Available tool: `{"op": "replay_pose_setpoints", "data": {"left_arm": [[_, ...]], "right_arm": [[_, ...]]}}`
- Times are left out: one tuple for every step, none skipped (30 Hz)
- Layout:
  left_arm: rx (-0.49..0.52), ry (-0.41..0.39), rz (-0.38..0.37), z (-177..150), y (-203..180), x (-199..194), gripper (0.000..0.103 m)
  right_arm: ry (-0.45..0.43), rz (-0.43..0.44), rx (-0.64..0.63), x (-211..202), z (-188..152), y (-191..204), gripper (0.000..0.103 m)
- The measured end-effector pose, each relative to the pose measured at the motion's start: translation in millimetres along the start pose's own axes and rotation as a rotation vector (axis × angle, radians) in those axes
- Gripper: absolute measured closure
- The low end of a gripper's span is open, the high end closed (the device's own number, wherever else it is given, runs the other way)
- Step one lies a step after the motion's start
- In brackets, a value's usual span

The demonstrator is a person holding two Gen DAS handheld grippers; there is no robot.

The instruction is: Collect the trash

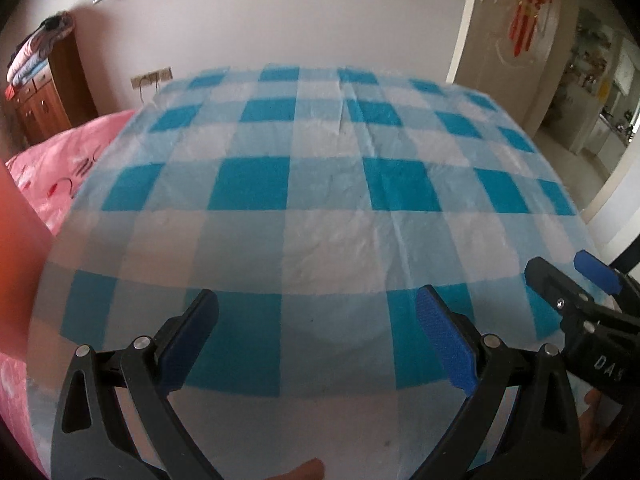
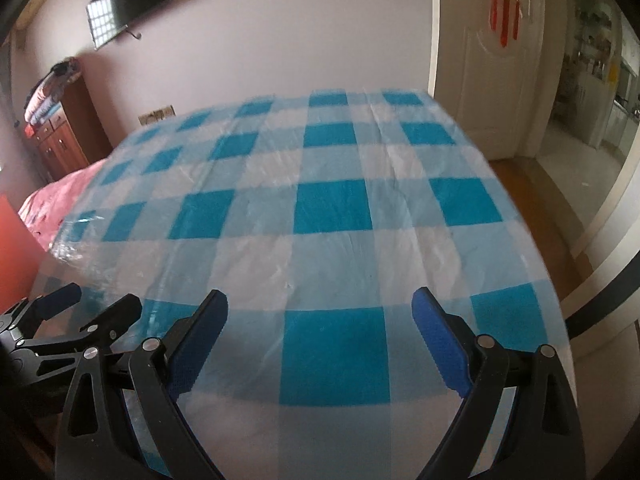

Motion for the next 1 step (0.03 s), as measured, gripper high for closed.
{"op": "replay_pose_setpoints", "data": {"left_arm": [[0.000, 0.011, 0.012, 0.1, -0.8, 4.5, 0.004]], "right_arm": [[0.016, -0.002, 0.001, 5.4, -0.8, -1.1, 0.011]]}}
Point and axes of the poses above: each gripper's, at about its wrist camera, not at the fingertips, and x roughly the way its jaws point, y to its left, z to its top, the point moved 7 cm from there along x, roughly the way its jaws point, and after that the axes turned 2 degrees about -y, right-handed, at the moved point
